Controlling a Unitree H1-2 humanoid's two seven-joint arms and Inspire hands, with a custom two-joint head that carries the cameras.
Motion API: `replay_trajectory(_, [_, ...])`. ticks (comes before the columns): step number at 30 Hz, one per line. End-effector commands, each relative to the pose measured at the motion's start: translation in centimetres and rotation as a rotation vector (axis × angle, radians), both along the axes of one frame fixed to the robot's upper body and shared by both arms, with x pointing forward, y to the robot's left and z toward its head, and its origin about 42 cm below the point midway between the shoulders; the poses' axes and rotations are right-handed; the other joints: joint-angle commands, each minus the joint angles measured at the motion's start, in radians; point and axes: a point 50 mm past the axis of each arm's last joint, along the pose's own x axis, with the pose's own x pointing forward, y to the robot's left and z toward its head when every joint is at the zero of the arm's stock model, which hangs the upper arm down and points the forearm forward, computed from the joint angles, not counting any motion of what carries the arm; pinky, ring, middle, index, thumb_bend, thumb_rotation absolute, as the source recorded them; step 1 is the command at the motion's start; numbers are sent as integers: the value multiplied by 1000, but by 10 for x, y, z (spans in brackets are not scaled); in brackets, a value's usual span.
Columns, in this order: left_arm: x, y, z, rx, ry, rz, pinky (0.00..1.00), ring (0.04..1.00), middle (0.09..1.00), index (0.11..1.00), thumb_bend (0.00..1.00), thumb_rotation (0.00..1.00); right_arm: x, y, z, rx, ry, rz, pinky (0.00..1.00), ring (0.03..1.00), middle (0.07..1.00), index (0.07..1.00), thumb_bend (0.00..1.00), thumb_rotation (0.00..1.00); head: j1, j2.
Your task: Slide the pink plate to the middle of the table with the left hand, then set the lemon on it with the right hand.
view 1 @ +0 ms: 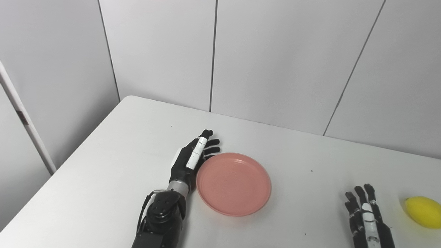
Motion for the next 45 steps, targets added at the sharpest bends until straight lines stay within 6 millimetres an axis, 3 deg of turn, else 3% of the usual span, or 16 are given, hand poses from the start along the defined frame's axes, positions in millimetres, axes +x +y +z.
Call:
replay_trajectory(1, [-1, -9, -3, 2, 25, -9, 700, 715, 730, 785, 924, 798, -14, 13, -23, 43, 91, 9, 991, 938, 965, 989, 669, 683, 0, 2])
replay_trajectory(31, [-2, -30, -1, 0, 8, 38, 763, 726, 743, 878, 916, 788, -9, 20, -21, 46, 75, 4, 957, 920, 950, 971, 674, 669, -13, 3])
replay_trajectory(45, [-1, -39, 1, -36, 11, 16, 789, 730, 737, 856, 925, 765, -6, 25, -20, 44, 76, 8, 951, 921, 951, 962, 684, 658, -32, 4])
